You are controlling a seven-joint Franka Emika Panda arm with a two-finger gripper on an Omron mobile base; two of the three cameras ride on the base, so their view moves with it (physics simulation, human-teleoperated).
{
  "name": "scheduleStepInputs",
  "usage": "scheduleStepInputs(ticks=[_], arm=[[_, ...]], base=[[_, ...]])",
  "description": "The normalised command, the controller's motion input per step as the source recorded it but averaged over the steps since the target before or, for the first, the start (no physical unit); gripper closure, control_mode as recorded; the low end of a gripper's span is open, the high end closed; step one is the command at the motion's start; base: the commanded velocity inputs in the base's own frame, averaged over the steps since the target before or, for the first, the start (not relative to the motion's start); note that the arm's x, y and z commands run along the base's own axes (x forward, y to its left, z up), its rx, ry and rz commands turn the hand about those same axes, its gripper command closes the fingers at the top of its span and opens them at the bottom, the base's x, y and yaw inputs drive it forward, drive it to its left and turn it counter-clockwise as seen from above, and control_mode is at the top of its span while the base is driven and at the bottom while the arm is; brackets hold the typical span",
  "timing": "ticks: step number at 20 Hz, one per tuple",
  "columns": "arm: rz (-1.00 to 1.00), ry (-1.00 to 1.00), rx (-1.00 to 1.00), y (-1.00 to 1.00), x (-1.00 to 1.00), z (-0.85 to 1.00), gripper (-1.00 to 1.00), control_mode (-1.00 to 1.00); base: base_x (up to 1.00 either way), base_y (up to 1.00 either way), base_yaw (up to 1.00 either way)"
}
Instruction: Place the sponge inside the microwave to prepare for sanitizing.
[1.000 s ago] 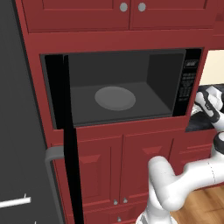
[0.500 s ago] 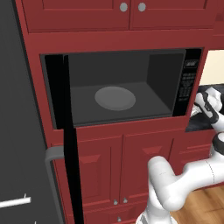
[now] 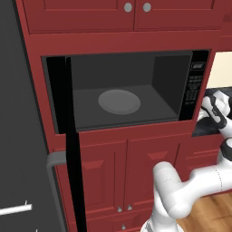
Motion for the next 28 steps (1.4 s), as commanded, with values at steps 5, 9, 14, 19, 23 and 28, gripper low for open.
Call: scheduleStepInputs(ticks=[5, 9, 14, 19, 23, 28], arm=[[0.15, -0.06, 0.00, 0.00, -0.14, -0.01, -1.00, -1.00], [0.15, -0.08, 0.00, 0.00, -0.18, 0.00, -1.00, -1.00], [0.11, -0.07, 0.00, 0.05, -0.15, -0.02, -1.00, -1.00], [0.06, -0.12, 0.00, 0.15, -0.01, -0.01, -1.00, -1.00], [0.05, -0.19, 0.00, 0.19, -0.02, 0.00, -1.00, -1.00], [0.03, -0.13, 0.00, 0.12, 0.04, -0.02, -1.00, -1.00]], base=[[0.00, 0.00, 0.00], [0.00, 0.00, 0.00], [0.00, 0.00, 0.00], [0.00, 0.00, 0.00], [0.00, 0.00, 0.00], [0.00, 0.00, 0.00]])
